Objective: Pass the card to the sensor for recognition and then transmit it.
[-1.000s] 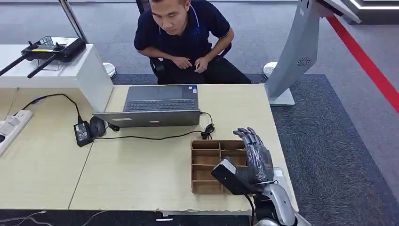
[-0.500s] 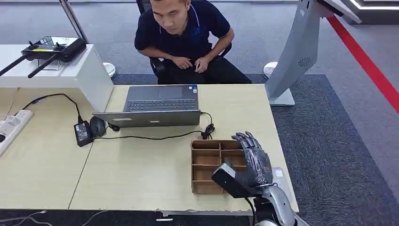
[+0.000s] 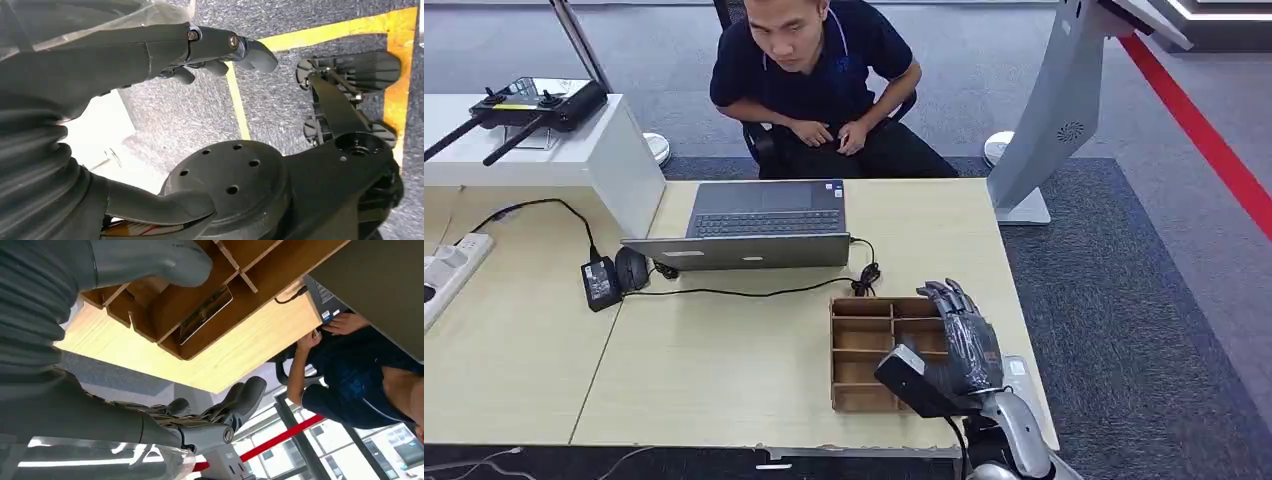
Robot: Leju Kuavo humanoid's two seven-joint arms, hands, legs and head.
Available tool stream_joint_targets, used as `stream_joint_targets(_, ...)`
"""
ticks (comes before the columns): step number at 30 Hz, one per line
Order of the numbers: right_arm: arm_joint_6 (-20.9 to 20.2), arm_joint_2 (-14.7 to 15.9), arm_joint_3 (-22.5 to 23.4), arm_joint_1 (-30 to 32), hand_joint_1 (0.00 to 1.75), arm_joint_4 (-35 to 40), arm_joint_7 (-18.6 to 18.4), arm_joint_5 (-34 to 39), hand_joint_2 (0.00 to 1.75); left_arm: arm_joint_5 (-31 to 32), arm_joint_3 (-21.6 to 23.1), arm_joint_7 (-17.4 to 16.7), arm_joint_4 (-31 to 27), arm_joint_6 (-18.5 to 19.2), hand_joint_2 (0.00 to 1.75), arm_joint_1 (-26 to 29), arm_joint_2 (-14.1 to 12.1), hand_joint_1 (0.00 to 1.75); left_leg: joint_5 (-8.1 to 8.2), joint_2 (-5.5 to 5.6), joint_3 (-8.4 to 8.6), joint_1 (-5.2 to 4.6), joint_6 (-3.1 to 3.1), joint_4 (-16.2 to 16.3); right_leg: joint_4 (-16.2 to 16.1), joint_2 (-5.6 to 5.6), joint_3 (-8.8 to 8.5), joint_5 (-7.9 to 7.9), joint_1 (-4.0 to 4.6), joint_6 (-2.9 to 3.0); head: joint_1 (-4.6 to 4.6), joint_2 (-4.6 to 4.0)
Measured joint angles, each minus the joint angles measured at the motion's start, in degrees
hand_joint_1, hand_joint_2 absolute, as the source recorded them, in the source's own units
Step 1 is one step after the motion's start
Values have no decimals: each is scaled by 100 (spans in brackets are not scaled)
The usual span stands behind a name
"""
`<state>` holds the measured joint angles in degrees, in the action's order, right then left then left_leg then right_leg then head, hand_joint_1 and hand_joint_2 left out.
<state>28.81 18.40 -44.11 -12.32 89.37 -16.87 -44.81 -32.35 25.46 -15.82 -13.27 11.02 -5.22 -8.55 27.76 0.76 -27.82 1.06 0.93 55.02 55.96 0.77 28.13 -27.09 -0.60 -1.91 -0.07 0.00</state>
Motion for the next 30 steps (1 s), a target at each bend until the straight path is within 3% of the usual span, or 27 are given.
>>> stream_joint_targets(18, -7, 2, 7, 5, 51, 2, -50, -105, 175, 57, -111, 79, 0, -114, 175, 3, -33, 0, 0, -1, 1, 0, 0, 0, -1, 0, 2, 0, 0, 0, 2, 0)
stream_joint_targets(19, 2, 2, 7, 10, 51, 2, -125, -162, 175, 351, -61, 305, 0, -379, 175, 2, -11, 0, 0, -1, 1, 0, 0, 0, -1, 0, 3, 0, 0, 0, 0, 0)
stream_joint_targets(20, 13, 2, 9, 21, 49, 7, -234, -230, 175, 973, 57, 646, 0, -986, 175, -6, 33, 0, 0, -1, 1, -2, 0, 1, -2, 0, 3, 0, -2, 0, 0, 0)
stream_joint_targets(21, 24, 0, 9, 37, 49, 13, -363, -308, 175, 1765, 259, 811, 0, -1767, 175, -20, 151, 0, 0, -1, 1, -4, 0, 1, -2, -1, 3, 0, -4, 0, -2, -2)
stream_joint_targets(22, 28, -2, 9, 55, 51, 20, -448, -365, 175, 2910, 590, 809, -6, -2999, 175, -21, 296, 0, 0, -3, 0, -7, 0, 2, -2, -1, 4, 0, -8, -1, 0, 0)
stream_joint_targets(23, 28, -4, 9, 80, 49, 35, -501, -398, 175, 3664, 876, 760, -13, -3984, 175, -11, 433, 0, 0, -3, -1, -14, 0, 2, -1, -1, 4, 0, -13, -1, -4, 0)
stream_joint_targets(24, 28, -4, 7, 93, 49, 50, -536, -411, 175, 4227, 1140, 739, -22, -4814, 175, -18, 560, 0, 0, -2, -4, -16, -1, 2, -1, -2, 3, 0, -14, -1, -2, 0)
stream_joint_targets(25, 28, -4, 7, 93, 49, 50, -549, -413, 175, 4506, 1312, 715, -22, -5256, 175, -35, 623, 0, 0, 1, -6, -16, -1, 2, -1, -1, 3, 0, -14, -1, 0, 0)
stream_joint_targets(26, 28, -4, 7, 94, 47, 50, -562, -413, 175, 4505, 1499, 713, -28, -5517, 175, -44, 710, 0, 2, 0, -5, -16, -2, 2, -1, 1, 2, 0, -14, -2, 2, 0)
stream_joint_targets(30, 41, -11, 7, 91, 47, 22, -584, -406, 175, 4201, 2024, 728, -35, -4916, 175, -77, 831, 0, 2, -1, -3, -17, -3, 5, -2, 4, 6, 2, -15, -4, 0, 0)
